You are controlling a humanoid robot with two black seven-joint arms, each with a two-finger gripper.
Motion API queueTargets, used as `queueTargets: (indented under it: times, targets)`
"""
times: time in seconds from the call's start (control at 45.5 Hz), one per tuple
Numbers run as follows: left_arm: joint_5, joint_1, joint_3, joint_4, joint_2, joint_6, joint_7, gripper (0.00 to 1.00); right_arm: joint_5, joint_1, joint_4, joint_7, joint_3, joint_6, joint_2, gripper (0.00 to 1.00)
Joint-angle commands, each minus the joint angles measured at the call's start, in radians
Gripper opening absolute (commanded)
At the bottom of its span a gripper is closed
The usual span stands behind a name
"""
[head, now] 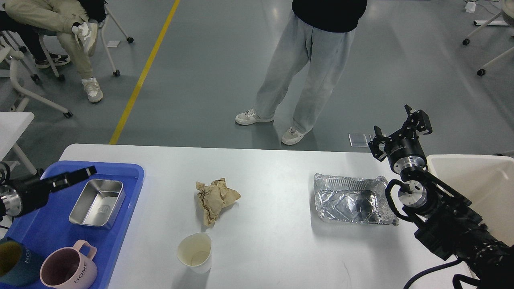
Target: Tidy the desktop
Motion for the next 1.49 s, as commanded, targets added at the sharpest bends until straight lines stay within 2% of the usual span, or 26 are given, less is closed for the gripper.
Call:
queueTargets:
  times: [0.0, 0.176, 0.33, 0.484, 0.571, 0.747, 0.791, 0.835, 0.923, 0.967, 1.077, 1.121, 1.231, 1.297, 1.363, 1.473]
  targets:
    - [0.002, -0.021, -0.138, -0.053, -0.006, -0.001, -0.004, 0.97, -0.001, 0.000, 0.000, -0.001, 0.000, 0.000, -0.004, 1.00]
    - [-0.007, -0.183, -0.193, -0.086, -0.038, -0.009, -0.004, 0.97, -0.001, 0.000, 0.000, -0.001, -0.002, -0.002, -0.012, 1.00]
    - [-0.162, -0.239, -0.253, -0.076, -0.064, -0.012, -0.004, 0.97, -0.001, 0.000, 0.000, -0.001, -0.002, -0.002, -0.012, 1.00]
    - [-0.407, -0.228, -0.357, -0.047, -0.097, -0.035, -0.002, 0.97, -0.003, 0.000, 0.000, -0.001, -0.008, -0.006, -0.012, 1.00]
    - [-0.533, -0.217, -0.397, 0.008, -0.120, -0.057, 0.000, 0.97, -0.006, 0.008, 0.000, -0.001, -0.031, -0.012, -0.013, 1.00]
    - [-0.821, -0.139, -0.572, 0.127, -0.238, -0.063, -0.007, 0.97, -0.006, 0.014, 0.000, -0.003, -0.040, -0.021, -0.018, 1.00]
    - [-0.838, -0.124, -0.602, 0.141, -0.256, -0.063, -0.008, 0.97, -0.006, 0.016, 0.000, -0.003, -0.041, -0.021, -0.019, 1.00]
    - [-0.845, -0.082, -0.702, 0.198, -0.333, -0.063, -0.004, 0.97, -0.006, 0.016, -0.002, -0.003, -0.041, -0.023, -0.024, 1.00]
    - [-0.845, -0.046, -0.766, 0.275, -0.412, -0.073, 0.007, 0.97, -0.006, 0.017, -0.002, -0.004, -0.043, -0.023, -0.035, 1.00]
    - [-0.846, -0.035, -0.785, 0.313, -0.449, -0.077, 0.024, 0.97, -0.006, 0.016, -0.002, -0.004, -0.043, -0.023, -0.041, 1.00]
    - [-0.863, -0.018, -0.815, 0.370, -0.528, -0.110, 0.153, 0.97, -0.006, 0.016, -0.002, -0.004, -0.046, -0.023, -0.044, 1.00]
    - [-0.872, -0.003, -0.862, 0.381, -0.554, -0.116, 0.184, 0.97, -0.006, 0.016, -0.002, -0.004, -0.058, -0.023, -0.044, 1.00]
    - [-0.918, 0.033, -1.060, 0.390, -0.607, -0.133, 0.217, 0.97, -0.006, 0.016, -0.002, -0.004, -0.074, -0.023, -0.047, 1.00]
    - [-0.932, 0.051, -1.167, 0.390, -0.632, -0.153, 0.262, 0.97, -0.006, 0.016, -0.002, -0.004, -0.075, -0.023, -0.047, 1.00]
    - [-0.934, 0.057, -1.220, 0.391, -0.652, -0.188, 0.300, 0.97, -0.006, 0.016, -0.002, -0.004, -0.077, -0.023, -0.047, 1.00]
    - [-0.950, 0.077, -1.249, 0.391, -0.664, -0.248, 0.312, 0.97, -0.006, 0.017, -0.002, -0.004, -0.078, -0.023, -0.048, 1.00]
